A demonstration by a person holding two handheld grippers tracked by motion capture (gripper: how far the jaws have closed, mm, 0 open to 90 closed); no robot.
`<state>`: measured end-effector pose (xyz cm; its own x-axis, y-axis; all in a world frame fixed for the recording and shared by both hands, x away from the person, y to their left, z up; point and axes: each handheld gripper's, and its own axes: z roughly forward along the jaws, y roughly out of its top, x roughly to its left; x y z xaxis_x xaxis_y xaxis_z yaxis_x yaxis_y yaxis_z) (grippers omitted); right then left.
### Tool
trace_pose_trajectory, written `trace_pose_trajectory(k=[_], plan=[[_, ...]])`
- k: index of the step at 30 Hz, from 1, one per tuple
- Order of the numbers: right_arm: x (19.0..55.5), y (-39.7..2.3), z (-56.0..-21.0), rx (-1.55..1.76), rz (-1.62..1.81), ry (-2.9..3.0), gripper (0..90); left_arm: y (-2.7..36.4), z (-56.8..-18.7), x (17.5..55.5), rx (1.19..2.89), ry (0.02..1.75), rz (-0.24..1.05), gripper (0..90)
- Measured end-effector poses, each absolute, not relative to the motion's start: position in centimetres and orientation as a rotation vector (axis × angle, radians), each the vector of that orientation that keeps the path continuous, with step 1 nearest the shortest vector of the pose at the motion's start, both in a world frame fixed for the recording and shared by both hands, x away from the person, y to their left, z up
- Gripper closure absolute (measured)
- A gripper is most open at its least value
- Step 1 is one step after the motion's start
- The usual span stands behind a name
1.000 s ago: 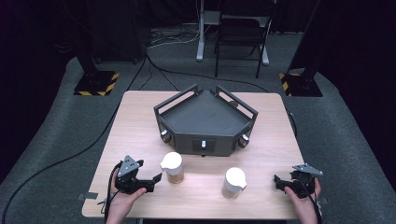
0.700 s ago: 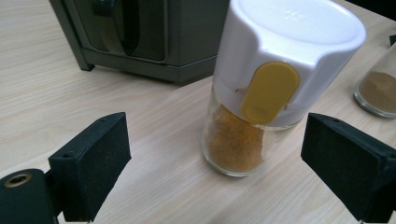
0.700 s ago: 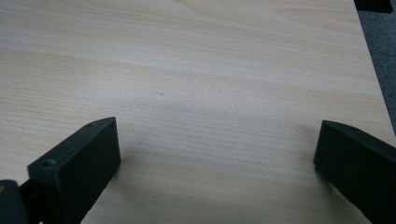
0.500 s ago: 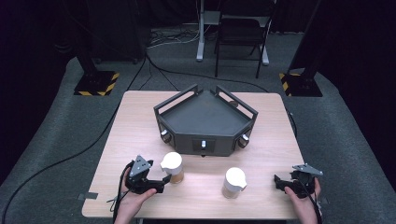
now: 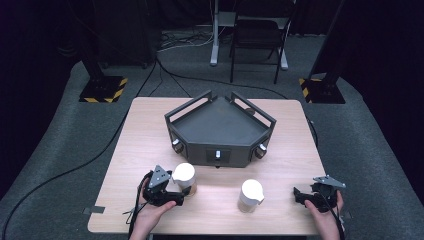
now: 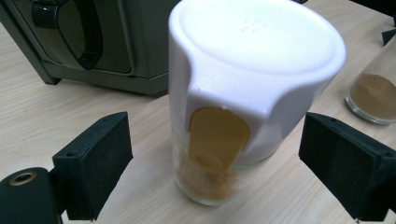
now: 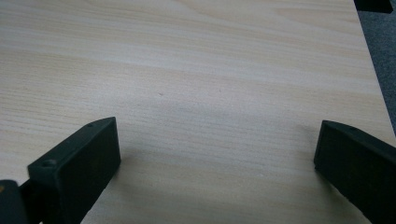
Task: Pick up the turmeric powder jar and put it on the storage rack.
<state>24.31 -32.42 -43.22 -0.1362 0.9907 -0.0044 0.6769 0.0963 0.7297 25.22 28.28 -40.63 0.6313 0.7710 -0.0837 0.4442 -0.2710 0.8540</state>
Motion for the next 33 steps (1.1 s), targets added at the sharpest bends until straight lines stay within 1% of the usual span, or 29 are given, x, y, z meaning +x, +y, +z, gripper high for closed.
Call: trace_pose_trajectory(k=[11, 14, 17, 18, 24, 33], plan=[[24.3, -32.4, -43.2, 1.629, 0.807, 1.872, 0.0, 26.8, -40.7, 26.0, 1.928, 0.946, 0.453, 11.4], [24.3, -32.4, -43.2, 1.631, 0.807, 1.872, 0.0, 26.4, -40.9, 26.2, 1.932, 0.943, 0.47, 13.4], [24.3, -32.4, -43.2, 1.629, 0.807, 1.872, 0.0, 26.2, -41.0, 26.5, 1.938, 0.944, 0.479, 17.1], [24.3, -32.4, -43.2, 1.629, 0.807, 1.872, 0.0, 26.1, -41.1, 26.6, 1.938, 0.946, 0.477, 17.1], [24.3, -32.4, -43.2, 1.629, 0.807, 1.872, 0.0, 25.9, -41.5, 26.9, 1.914, 0.937, 0.468, 30.2], [24.3, -32.4, -43.2, 1.629, 0.807, 1.872, 0.0, 25.6, -41.3, 27.0, 1.925, 0.935, 0.473, 30.8]])
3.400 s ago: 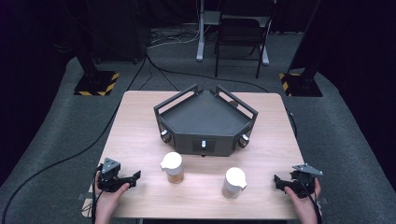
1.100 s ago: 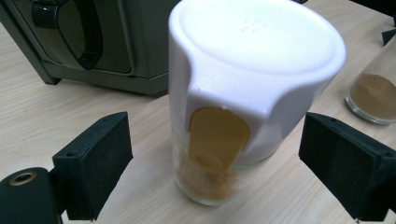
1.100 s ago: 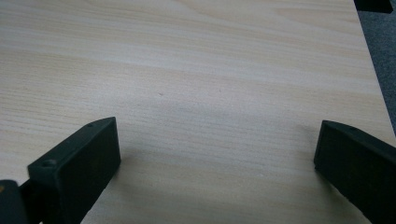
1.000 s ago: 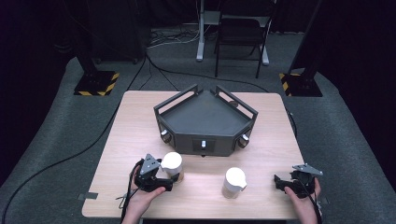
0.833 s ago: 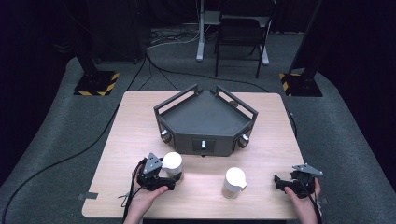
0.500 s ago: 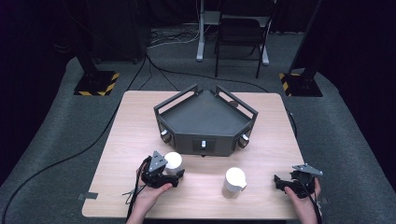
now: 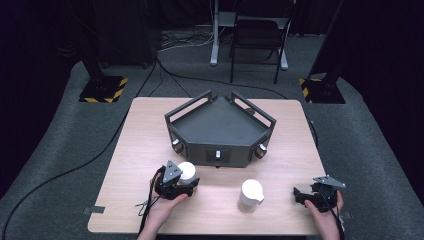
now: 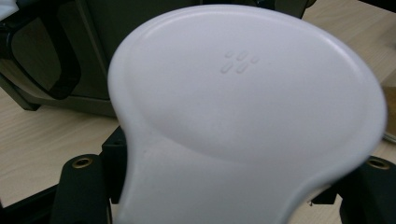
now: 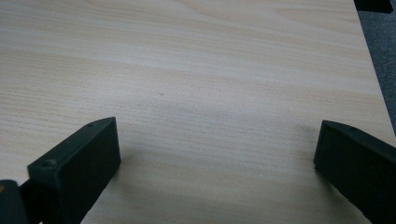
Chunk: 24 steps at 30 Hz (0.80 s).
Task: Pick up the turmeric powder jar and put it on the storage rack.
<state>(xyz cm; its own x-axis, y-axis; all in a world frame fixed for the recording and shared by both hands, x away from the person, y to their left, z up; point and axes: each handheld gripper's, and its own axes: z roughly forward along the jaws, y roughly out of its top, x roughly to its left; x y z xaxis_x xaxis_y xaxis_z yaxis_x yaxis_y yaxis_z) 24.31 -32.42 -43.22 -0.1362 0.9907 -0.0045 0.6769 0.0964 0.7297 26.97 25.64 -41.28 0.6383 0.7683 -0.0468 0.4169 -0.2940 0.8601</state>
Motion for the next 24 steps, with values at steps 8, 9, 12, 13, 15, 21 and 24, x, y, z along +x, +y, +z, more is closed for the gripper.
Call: trace_pose_trajectory(k=[8, 9, 12, 13, 15, 21, 24], plan=[[24.3, -32.4, -43.2, 1.629, 0.807, 1.872, 0.0, 25.8, -40.7, 27.3, 1.916, 0.936, 0.444, 30.9], [24.3, -32.4, -43.2, 1.629, 0.807, 1.872, 0.0, 25.8, -40.5, 27.2, 1.917, 0.934, 0.447, 30.9], [24.3, -32.4, -43.2, 1.629, 0.807, 1.872, 0.0, 25.7, -39.8, 27.2, 1.915, 0.93, 0.451, 30.9], [24.3, -32.4, -43.2, 1.629, 0.807, 1.872, 0.0, 25.7, -39.6, 27.2, 1.911, 0.93, 0.453, 30.9], [24.3, -32.4, -43.2, 1.629, 0.807, 1.872, 0.0, 25.8, -39.1, 27.1, 1.907, 0.925, 0.456, 30.9], [24.3, -32.4, -43.2, 1.629, 0.807, 1.872, 0.0, 26.0, -37.6, 27.1, 1.889, 0.923, 0.46, 30.9], [24.3, -32.4, -43.2, 1.629, 0.807, 1.872, 0.0, 26.0, -36.7, 27.1, 1.892, 0.917, 0.47, 30.9]])
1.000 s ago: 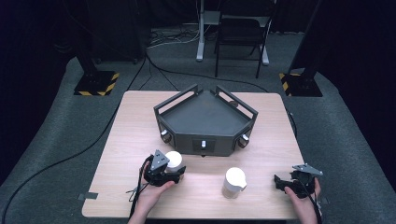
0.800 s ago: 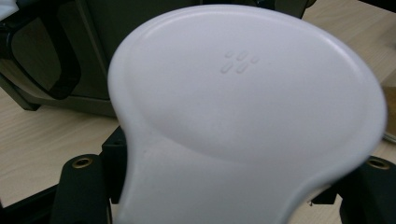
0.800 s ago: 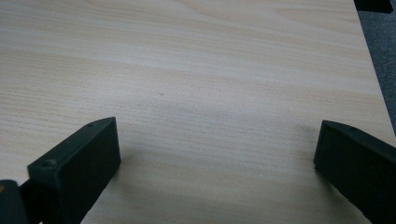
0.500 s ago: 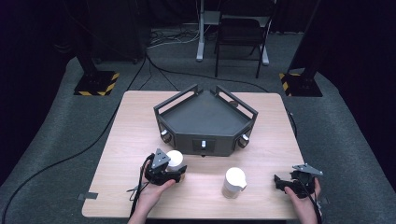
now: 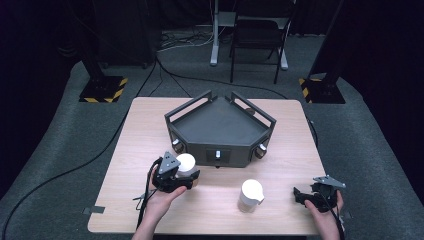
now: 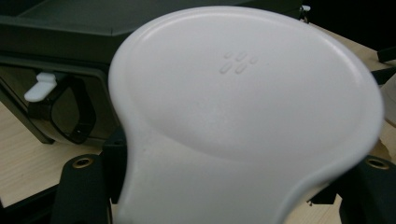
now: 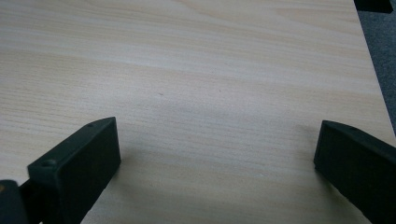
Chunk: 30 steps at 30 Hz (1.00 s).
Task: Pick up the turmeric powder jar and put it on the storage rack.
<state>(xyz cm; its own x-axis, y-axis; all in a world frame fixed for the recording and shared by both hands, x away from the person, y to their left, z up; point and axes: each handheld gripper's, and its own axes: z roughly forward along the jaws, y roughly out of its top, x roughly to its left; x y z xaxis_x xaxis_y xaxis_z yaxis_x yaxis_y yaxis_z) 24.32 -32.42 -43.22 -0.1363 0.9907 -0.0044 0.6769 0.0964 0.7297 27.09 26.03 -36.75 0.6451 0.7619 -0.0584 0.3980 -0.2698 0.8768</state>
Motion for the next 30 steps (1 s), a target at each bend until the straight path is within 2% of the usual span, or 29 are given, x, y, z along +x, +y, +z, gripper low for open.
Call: trace_pose_trajectory(k=[30], plan=[[24.4, -32.3, -43.2, 1.634, 0.807, 1.867, 0.0, 25.4, -30.1, 27.9, 1.905, 0.89, 0.516, 31.0]])
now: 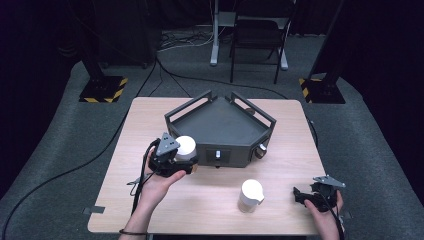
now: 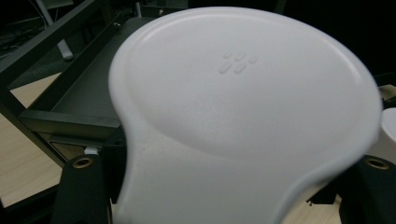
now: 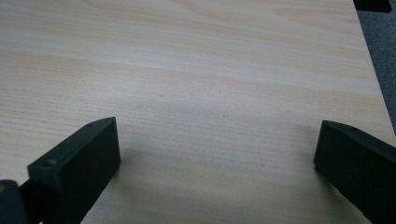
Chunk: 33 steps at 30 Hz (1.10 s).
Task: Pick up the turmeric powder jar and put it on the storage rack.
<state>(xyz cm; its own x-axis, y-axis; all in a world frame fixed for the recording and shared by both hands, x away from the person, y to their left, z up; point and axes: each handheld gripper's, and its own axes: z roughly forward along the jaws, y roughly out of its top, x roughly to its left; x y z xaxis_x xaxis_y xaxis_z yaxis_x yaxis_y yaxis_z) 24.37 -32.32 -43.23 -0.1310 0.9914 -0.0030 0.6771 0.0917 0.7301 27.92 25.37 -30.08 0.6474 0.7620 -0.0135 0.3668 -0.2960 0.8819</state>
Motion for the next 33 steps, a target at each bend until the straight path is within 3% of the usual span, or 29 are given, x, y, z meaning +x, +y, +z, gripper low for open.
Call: trace_pose_trajectory(k=[33], plan=[[24.4, -32.3, -43.2, 1.633, 0.806, 1.87, 0.0, 23.5, -25.4, 32.6, 1.901, 0.925, 0.573, 31.0]])
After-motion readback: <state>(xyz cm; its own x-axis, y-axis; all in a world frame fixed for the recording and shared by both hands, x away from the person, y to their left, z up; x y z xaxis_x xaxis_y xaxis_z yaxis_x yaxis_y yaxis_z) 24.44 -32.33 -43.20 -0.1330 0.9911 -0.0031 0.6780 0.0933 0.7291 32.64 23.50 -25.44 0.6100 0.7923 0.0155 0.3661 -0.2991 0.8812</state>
